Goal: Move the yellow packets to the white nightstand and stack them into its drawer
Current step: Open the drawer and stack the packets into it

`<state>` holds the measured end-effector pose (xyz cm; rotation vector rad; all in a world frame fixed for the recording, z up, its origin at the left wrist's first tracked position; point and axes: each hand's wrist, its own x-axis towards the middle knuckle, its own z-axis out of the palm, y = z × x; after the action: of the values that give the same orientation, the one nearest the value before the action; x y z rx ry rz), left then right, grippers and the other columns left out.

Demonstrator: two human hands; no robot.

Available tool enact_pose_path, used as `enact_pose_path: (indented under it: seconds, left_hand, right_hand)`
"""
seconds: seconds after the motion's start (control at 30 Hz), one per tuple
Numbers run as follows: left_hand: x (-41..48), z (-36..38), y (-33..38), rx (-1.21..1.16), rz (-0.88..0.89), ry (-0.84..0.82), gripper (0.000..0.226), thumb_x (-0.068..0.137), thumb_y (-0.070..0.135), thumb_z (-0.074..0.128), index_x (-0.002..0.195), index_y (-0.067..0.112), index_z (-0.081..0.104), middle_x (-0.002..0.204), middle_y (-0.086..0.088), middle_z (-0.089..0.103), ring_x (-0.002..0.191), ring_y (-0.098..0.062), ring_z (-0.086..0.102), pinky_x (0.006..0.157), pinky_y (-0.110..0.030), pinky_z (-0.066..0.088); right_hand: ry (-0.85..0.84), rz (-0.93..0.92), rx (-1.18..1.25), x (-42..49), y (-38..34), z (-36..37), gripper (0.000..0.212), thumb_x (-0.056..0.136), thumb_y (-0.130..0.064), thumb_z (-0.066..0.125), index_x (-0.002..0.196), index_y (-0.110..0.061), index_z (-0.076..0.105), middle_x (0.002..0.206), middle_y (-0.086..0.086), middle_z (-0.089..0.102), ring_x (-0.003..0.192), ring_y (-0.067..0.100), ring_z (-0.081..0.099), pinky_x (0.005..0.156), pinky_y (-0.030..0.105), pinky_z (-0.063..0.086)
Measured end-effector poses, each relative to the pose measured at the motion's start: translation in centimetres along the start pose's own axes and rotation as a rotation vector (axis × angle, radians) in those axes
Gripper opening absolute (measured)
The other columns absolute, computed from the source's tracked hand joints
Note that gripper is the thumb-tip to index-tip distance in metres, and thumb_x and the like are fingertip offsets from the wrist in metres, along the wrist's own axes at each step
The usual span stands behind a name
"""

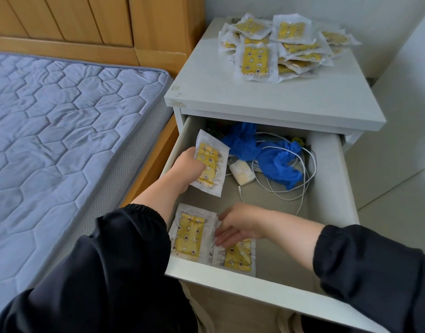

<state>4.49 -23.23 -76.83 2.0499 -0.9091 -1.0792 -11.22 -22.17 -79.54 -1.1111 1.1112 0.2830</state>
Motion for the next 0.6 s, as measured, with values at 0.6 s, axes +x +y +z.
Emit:
enact_pose_path:
  seconds: [0.6]
  left_hand:
    - [-1.5, 2.5, -0.4, 0.279, 0.159, -0.511, 0.040, 0.086, 0.016, 0.070, 0.123, 0.015, 0.055, 0.116, -0.002, 0.066, 0.105, -0.018, 0.065, 0.095, -0.035, 0.052]
  right_hand:
    - [0.558, -0.434, -0.352, -1.7, -1.6, -9.4, 0.014, 0.077, -0.013, 0.076, 0.085, -0.006, 0.067, 0.090, 0.009, 0.070, 0.085, 0.025, 0.066, 0.073, 0.032, 0.051]
